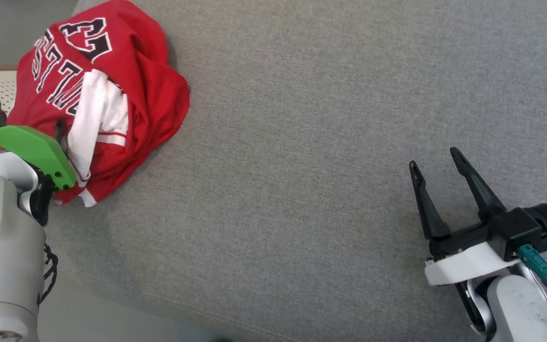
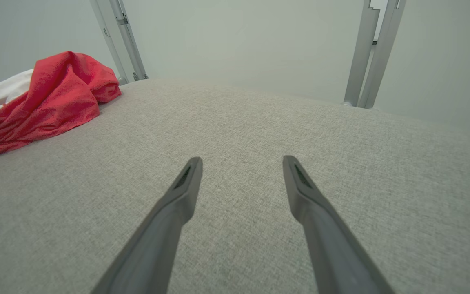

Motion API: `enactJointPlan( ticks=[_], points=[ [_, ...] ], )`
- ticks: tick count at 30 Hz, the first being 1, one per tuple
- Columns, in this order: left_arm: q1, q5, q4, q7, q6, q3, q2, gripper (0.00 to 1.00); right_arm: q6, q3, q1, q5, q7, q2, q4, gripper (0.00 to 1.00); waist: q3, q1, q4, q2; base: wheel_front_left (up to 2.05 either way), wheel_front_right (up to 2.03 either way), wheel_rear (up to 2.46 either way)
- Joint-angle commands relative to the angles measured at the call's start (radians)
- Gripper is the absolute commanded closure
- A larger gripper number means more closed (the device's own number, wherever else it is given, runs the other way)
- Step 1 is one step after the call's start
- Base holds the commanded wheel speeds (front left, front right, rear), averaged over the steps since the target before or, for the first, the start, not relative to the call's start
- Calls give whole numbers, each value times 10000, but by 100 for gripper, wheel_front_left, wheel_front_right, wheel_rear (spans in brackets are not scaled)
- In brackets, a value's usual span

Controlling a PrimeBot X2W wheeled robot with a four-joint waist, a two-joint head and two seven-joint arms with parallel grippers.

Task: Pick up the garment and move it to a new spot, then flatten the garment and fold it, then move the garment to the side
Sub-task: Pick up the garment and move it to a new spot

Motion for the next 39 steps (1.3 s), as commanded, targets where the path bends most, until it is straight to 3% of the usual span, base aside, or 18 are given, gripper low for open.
enactJointPlan(
  ticks=[1, 6, 7, 8, 13, 19, 27, 34, 39],
  points=[
    [-199, -115, 210, -106, 19, 28, -20, 0, -10, -55, -166, -52, -31, -24, -91, 0, 576, -1, -398, 0, 0, 0, 0],
    [-260, -252, 800, -689, 20, 85, -120, 2, -10, -107, -96, -136, -31, -15, -110, 0, 807, -1, -426, 0, 0, 0, 0],
    [-256, -252, 844, -817, 19, 81, -121, 55, -11, -127, -87, -127, -31, -19, -106, 0, 825, -1, -428, 0, 0, 0, 0],
    [-252, -240, 888, -999, 17, 48, -107, 99, -10, -142, -86, -118, -31, -23, -107, 0, 845, -1, -431, 0, 0, 0, 0],
    [-301, -24, 893, -2026, -3, -254, 0, 100, -11, -220, -131, -110, -31, 16, -39, 0, 813, -1, -368, 0, 0, 0, 0],
    [-601, 533, 248, -3350, -11, -788, 580, 100, -10, -92, -316, 103, -31, 272, 117, 0, 243, -1, -393, 0, 0, 0, 0],
    [-404, 1431, -2943, -3455, 181, -945, 1378, 100, -11, 159, 18, 351, -31, 773, 567, 0, -1178, -1, -676, 0, 0, 0, 0],
    [-341, 2009, -5165, -3451, 80, -1495, 1653, 100, -11, 328, 399, 511, -31, 1045, 835, 0, -2308, -1, -1546, 0, 0, 0, 0],
    [-531, 1510, -6154, -3101, 3, -2041, 1600, 100, -10, 591, 572, 704, -31, 1104, 872, 0, -2779, -1, -2735, 0, 0, 0, 0]
  ],
)
